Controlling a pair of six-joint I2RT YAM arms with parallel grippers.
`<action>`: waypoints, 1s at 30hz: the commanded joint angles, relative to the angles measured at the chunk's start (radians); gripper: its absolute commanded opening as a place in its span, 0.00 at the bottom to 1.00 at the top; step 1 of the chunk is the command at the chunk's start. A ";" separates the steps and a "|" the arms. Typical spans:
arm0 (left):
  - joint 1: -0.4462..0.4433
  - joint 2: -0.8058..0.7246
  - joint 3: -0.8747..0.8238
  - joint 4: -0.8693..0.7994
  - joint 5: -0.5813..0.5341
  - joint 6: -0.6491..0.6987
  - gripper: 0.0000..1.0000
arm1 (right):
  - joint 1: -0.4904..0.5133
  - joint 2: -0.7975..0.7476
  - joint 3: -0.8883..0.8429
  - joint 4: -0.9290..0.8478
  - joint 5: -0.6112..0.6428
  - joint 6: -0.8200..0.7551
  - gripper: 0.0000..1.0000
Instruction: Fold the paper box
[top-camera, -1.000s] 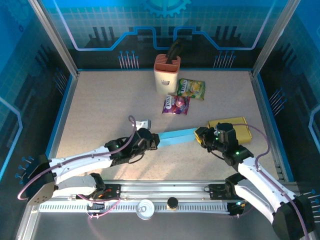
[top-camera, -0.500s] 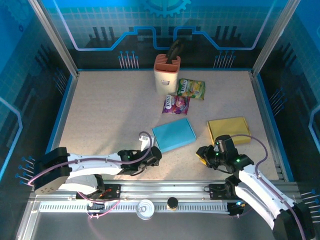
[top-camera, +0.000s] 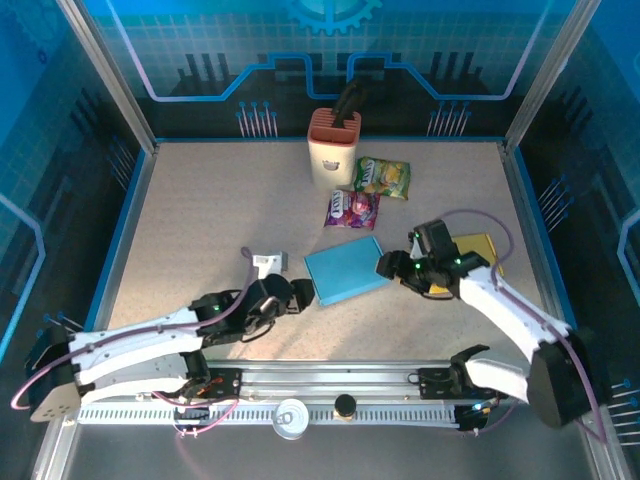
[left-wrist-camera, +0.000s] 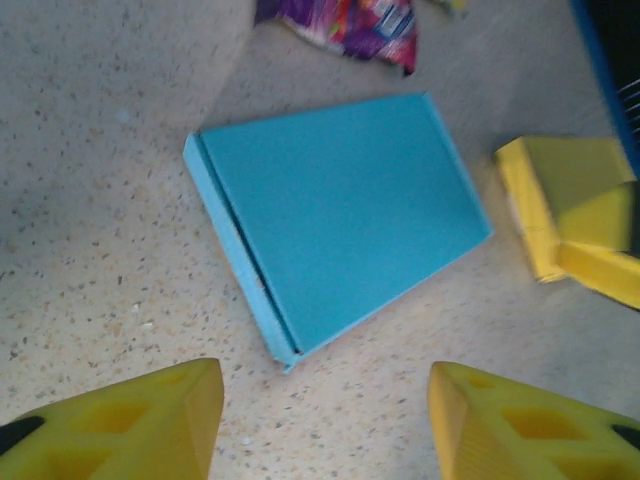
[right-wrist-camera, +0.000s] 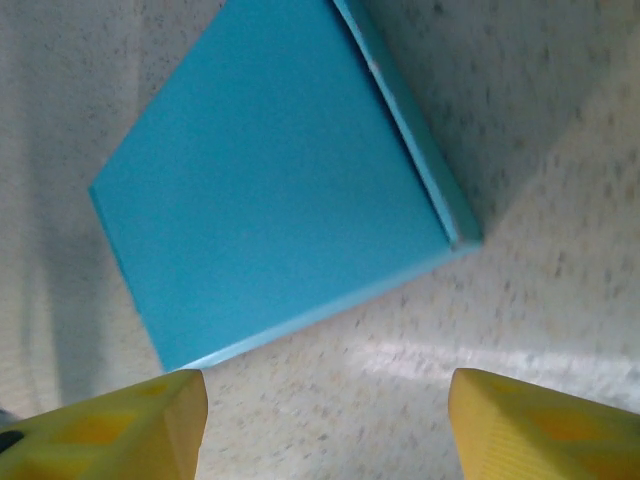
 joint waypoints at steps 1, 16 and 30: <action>0.020 -0.105 0.015 -0.084 0.022 0.060 0.60 | -0.004 0.129 0.079 -0.057 0.103 -0.187 0.66; 0.043 -0.296 -0.062 -0.196 0.014 0.059 0.62 | 0.099 0.422 0.214 0.012 0.189 -0.242 0.58; 0.193 -0.291 -0.039 -0.240 0.064 0.091 0.74 | 0.156 0.038 0.099 0.025 0.315 -0.205 0.94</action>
